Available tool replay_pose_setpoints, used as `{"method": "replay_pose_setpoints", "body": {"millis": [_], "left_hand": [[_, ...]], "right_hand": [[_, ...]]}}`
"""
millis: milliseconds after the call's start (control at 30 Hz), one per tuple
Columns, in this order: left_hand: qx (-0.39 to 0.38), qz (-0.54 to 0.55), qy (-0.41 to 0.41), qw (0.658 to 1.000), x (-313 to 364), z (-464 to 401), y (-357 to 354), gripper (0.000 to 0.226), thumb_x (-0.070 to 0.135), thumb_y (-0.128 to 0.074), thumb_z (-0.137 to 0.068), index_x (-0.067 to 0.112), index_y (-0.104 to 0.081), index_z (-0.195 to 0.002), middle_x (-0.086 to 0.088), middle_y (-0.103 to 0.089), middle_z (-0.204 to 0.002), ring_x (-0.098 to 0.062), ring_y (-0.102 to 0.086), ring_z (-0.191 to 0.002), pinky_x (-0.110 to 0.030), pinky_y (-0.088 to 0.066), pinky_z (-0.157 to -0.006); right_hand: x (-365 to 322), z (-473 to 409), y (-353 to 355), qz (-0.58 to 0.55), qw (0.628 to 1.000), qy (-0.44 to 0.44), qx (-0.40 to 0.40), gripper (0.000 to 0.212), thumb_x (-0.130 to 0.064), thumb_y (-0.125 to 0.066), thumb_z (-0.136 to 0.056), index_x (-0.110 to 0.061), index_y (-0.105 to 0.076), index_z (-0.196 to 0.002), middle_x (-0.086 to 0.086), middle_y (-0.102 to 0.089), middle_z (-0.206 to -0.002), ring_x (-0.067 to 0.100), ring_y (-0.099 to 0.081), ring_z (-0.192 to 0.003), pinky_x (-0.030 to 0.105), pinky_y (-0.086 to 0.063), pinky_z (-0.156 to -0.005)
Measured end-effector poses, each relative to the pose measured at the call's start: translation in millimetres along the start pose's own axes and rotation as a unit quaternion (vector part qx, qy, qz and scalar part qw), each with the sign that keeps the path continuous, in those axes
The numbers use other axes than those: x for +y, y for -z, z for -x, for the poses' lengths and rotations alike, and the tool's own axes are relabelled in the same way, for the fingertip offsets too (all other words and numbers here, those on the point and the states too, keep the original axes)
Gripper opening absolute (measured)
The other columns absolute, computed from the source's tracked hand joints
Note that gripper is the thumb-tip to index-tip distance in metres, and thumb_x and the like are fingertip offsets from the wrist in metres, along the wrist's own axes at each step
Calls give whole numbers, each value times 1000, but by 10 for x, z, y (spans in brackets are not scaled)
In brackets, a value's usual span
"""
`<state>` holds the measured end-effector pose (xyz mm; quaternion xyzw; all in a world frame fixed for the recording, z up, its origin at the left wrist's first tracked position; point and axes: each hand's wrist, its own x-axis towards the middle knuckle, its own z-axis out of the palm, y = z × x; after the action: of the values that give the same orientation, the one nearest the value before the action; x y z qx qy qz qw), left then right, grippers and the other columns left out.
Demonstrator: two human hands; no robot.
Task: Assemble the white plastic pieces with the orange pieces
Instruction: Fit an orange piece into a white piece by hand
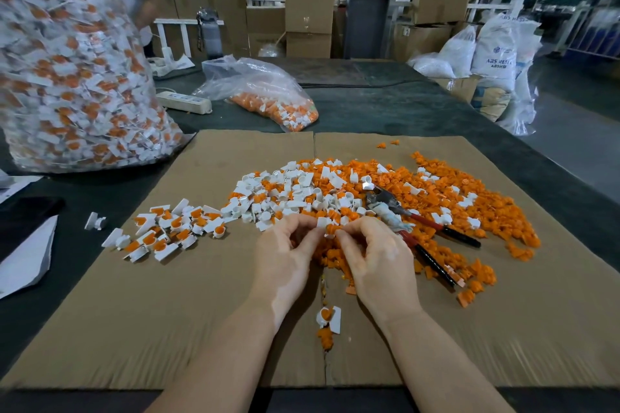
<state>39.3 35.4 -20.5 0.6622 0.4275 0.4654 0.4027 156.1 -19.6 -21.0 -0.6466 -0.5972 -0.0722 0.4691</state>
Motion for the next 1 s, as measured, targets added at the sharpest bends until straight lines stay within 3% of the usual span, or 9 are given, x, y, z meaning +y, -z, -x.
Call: {"method": "replay_pose_setpoints", "body": {"millis": [100, 233, 367, 500, 633, 767, 900, 1000], "left_hand": [[-4, -10, 10, 1000, 5, 3, -2, 14, 18, -68, -84, 30, -65, -79, 9, -66, -76, -3, -62, -72, -10, -46, -63], [-15, -13, 15, 1000, 15, 15, 1, 14, 15, -69, -83, 28, -65, -79, 10, -65, -72, -1, -61, -69, -8, -45, -62], [-37, -42, -1, 998, 2, 21, -3, 5, 17, -68, -84, 14, -70, -88, 3, -66, -76, -6, -62, -71, -10, -45, -62], [-25, -15, 22, 999, 19, 8, 9, 2, 16, -67, -85, 15, -68, -87, 1, -65, -75, -12, -62, -74, -21, -49, -69], [-19, 27, 43, 999, 17, -3, 35, 6, 13, -66, -85, 14, -67, -91, 1, -64, -71, 0, -58, -64, -10, -45, -61], [-38, 44, 33, 998, 32, 0, 46, 16, 7, -62, -88, 13, -66, -102, 3, -56, -60, -1, -53, -57, -10, -44, -58], [-47, 37, 19, 998, 33, 7, 49, 18, 6, -60, -88, 16, -68, -102, 8, -50, -53, 2, -47, -51, -7, -39, -53], [-50, 32, 19, 998, 31, 18, 52, 17, 8, -61, -88, 16, -68, -101, 9, -53, -54, 3, -51, -53, -6, -40, -54]], "right_hand": [[7, 5, -13, 21, 1000, -3, -5, 12, -15, -70, -83, -10, -64, -74, -3, -62, -68, 13, -56, -61, 13, -36, -57], [3, 12, -31, 13, 1000, 2, -4, 18, -13, -68, -83, -8, -59, -69, 0, -58, -62, 17, -53, -55, 32, -47, -48], [7, 12, -44, 19, 1000, 1, -12, 21, -12, -68, -83, -7, -56, -66, 0, -55, -59, 17, -50, -52, 32, -44, -45], [16, 17, -27, -36, 999, -13, -31, 13, -17, -65, -86, -9, -64, -76, -3, -61, -68, 10, -55, -64, 24, -47, -55], [13, 2, -3, -88, 995, -15, -32, 7, -18, -65, -86, -14, -67, -91, -7, -60, -79, 5, -56, -75, 19, -48, -66], [17, -10, 6, -65, 997, 20, -38, 24, -10, -67, -84, -14, -67, -108, -10, -53, -84, 1, -50, -76, 12, -45, -70], [16, -19, 7, -71, 996, 29, -48, 24, -9, -66, -85, -12, -69, -109, -3, -58, -87, 10, -55, -82, 25, -51, -73], [15, -24, 10, -67, 996, 26, -49, 21, -9, -66, -85, -12, -70, -105, -2, -60, -89, 11, -56, -85, 27, -51, -76]]}}
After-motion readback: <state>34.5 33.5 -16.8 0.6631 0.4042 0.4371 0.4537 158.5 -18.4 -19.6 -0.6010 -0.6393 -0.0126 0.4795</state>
